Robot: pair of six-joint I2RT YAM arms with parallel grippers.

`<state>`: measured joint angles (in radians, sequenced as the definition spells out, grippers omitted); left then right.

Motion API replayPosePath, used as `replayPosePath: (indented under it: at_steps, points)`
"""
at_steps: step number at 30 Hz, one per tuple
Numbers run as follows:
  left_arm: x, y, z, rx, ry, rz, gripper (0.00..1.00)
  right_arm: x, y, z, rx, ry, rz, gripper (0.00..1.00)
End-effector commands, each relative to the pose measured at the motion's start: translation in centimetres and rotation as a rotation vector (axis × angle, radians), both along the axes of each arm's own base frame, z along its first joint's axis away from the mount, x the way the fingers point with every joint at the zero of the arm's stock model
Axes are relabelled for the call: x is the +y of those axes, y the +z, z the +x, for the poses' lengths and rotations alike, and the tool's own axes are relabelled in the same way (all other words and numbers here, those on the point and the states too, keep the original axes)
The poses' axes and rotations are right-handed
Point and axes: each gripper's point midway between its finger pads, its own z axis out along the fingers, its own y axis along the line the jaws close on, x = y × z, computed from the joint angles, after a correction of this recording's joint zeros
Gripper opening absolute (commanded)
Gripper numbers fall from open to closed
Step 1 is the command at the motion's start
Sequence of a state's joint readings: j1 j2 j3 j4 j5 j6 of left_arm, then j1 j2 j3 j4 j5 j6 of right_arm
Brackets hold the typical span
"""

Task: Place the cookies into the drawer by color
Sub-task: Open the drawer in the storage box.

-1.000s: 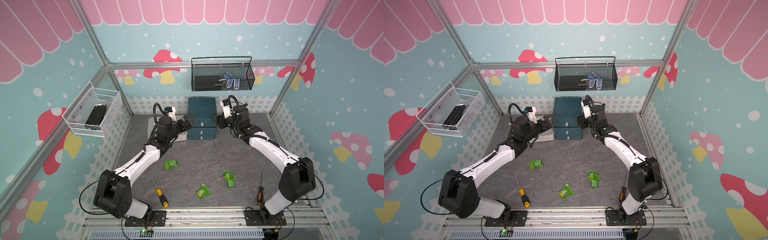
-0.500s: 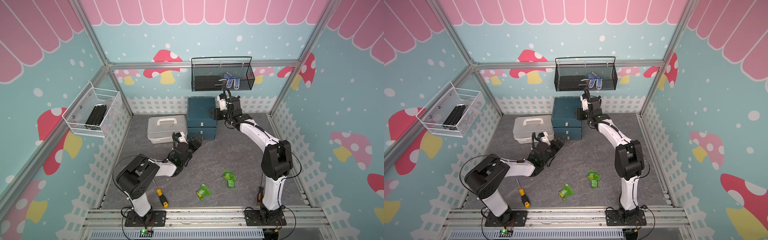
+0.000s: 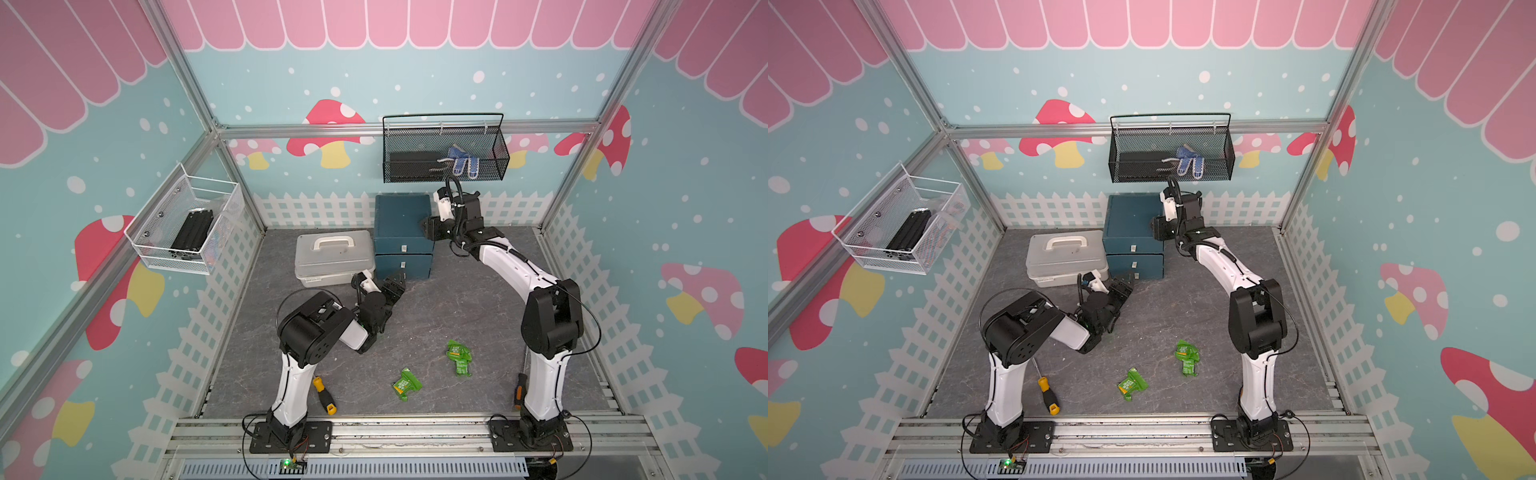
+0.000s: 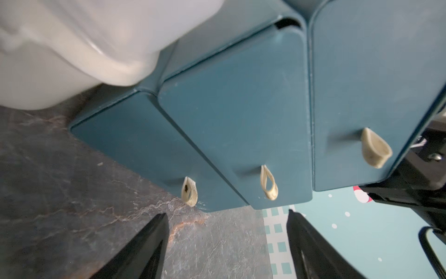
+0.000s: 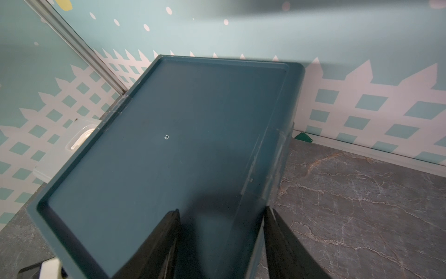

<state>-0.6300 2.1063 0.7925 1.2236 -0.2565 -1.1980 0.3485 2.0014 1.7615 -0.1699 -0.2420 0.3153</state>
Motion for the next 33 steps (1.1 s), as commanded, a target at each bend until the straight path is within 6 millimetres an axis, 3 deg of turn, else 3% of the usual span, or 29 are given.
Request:
replayPosePath:
  at_steps: [1,9,19,30,31,33]
  points:
    - [-0.2,0.5,0.8,-0.033,0.024,-0.057,0.72,0.3,-4.1,-0.2,0.088,0.016,-0.047,0.59]
    - [-1.5,-1.7,2.3,0.015,0.006,-0.095,0.63,0.1,-4.0,-0.3,0.078,0.019,-0.061,0.6]
    - [-1.9,-2.7,3.1,0.023,0.03,-0.079,0.45,0.1,-4.1,-0.4,0.084,0.019,-0.062,0.61]
    - [-2.1,-4.6,3.8,0.068,0.025,-0.09,0.41,0.4,-3.9,-0.6,0.081,0.03,-0.051,0.61]
    - [-2.0,-4.7,3.9,0.067,0.029,-0.09,0.4,0.3,-3.9,-0.7,0.082,0.029,-0.051,0.6]
    - [-1.7,-4.6,4.0,0.059,0.037,-0.089,0.26,0.4,-3.8,-0.7,0.08,0.032,-0.047,0.6]
